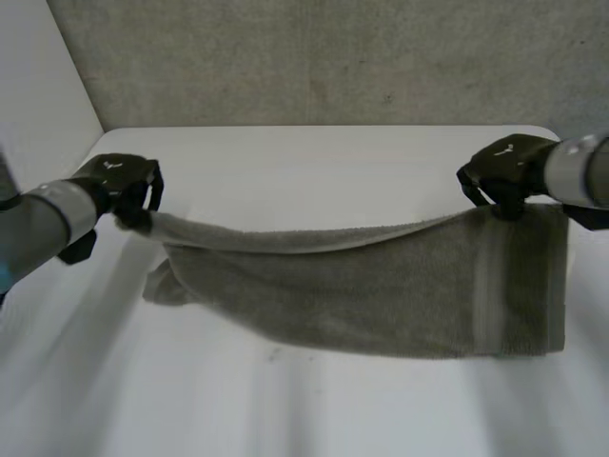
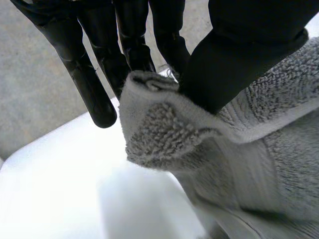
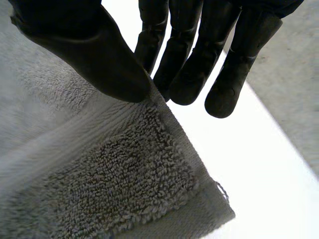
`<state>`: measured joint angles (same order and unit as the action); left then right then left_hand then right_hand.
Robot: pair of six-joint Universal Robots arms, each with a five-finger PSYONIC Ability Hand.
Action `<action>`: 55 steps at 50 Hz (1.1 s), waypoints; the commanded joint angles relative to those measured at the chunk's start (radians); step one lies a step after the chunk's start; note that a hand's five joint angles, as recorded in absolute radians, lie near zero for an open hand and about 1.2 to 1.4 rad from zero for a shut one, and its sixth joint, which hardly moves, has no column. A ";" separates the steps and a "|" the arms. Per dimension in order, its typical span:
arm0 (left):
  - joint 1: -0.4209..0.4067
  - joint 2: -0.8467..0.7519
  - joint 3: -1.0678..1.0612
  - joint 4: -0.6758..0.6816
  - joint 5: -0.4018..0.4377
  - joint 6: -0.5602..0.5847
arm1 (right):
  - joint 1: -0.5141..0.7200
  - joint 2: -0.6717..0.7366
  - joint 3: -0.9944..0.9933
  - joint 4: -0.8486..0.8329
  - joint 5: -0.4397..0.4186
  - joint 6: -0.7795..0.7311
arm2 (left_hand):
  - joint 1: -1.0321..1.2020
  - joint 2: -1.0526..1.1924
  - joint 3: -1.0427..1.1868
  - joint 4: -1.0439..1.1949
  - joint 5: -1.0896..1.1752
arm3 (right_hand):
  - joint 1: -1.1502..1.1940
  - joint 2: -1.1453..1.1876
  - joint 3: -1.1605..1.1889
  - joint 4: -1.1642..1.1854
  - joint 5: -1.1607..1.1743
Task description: Fold the towel.
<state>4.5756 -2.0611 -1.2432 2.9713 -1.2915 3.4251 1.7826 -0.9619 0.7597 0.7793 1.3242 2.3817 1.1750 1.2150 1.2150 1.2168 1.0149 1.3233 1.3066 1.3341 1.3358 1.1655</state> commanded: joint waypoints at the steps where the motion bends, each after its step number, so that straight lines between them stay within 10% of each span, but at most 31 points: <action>1: -0.062 -0.140 0.448 0.017 -0.035 -0.015 | 0.070 0.190 -0.445 -0.259 0.124 -0.041 | 0.221 0.181 0.181 0.180 0.207 | 0.073 0.090 0.062 0.060 0.056; 10: -0.093 -0.113 0.798 0.291 -0.141 -0.230 | 0.104 0.163 -0.790 -0.673 0.124 0.047 | 0.221 0.181 0.181 0.180 0.207 | 0.073 0.090 0.062 0.060 0.056; 27: -0.078 -0.122 0.369 0.400 -0.172 -0.386 | 0.112 0.069 -0.187 -0.526 0.076 0.077 | 0.221 0.181 0.181 0.180 0.207 | 0.073 0.090 0.062 0.060 0.056; 45: -0.072 -0.317 -0.082 0.549 -0.114 -0.095 | 0.117 0.311 0.150 -0.540 0.047 -0.029 | 0.221 0.181 0.181 0.180 0.207 | 0.073 0.090 0.062 0.060 0.056; 55: 0.049 0.006 -0.350 0.454 -0.100 0.023 | 0.072 -0.096 0.423 -0.502 0.047 -0.025 | 0.221 0.181 0.181 0.180 0.207 | 0.073 0.090 0.062 0.060 0.056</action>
<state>4.5576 -2.2655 -1.4390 3.4608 -1.3975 3.4244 1.8853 -0.8154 1.0271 0.2547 1.3682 2.3604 1.1756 1.2164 1.2160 1.2173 1.0151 1.3242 1.3066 1.3341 1.3359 1.1699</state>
